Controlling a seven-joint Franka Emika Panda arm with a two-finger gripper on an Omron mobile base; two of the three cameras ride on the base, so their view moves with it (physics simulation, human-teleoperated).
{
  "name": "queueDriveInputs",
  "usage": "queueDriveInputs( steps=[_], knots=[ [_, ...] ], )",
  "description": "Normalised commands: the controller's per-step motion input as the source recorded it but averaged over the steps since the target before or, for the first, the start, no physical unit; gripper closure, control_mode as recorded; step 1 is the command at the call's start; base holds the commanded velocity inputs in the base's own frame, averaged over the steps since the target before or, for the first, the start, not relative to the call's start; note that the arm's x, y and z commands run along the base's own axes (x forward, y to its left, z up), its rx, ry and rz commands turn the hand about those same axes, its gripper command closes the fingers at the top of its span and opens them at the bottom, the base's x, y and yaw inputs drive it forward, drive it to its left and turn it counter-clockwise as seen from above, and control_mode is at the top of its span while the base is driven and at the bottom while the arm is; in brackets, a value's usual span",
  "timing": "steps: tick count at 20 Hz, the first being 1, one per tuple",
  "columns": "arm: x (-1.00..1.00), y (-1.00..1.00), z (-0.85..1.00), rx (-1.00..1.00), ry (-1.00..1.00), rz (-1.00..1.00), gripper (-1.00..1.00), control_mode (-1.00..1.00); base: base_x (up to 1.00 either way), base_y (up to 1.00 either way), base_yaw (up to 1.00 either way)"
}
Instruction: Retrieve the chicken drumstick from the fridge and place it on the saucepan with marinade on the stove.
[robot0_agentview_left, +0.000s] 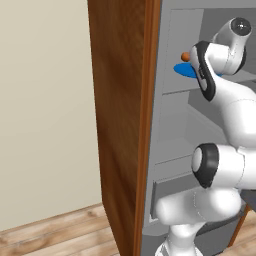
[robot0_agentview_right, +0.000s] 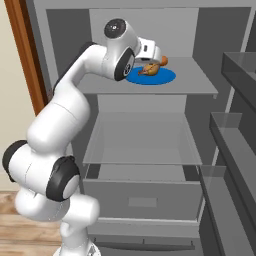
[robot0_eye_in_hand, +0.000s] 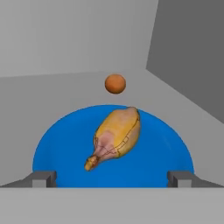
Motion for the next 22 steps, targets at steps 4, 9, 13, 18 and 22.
queueDriveInputs(
  steps=[4,9,13,18,22],
  knots=[
    [0.25,0.00,-0.11,0.00,0.01,0.00,-1.00,-1.00,0.00,0.00,0.00],
    [0.30,-0.01,-0.17,0.00,0.00,0.00,-1.00,-1.00,0.00,0.00,0.00],
    [0.30,-0.04,-0.11,0.00,0.00,0.00,-1.00,-1.00,0.00,0.00,0.00],
    [0.26,-0.09,-0.01,0.00,0.00,0.00,-1.00,-1.00,0.00,0.00,0.00],
    [0.24,-0.16,0.00,0.02,0.01,0.00,-1.00,-1.00,0.00,0.00,0.00]
  ],
)
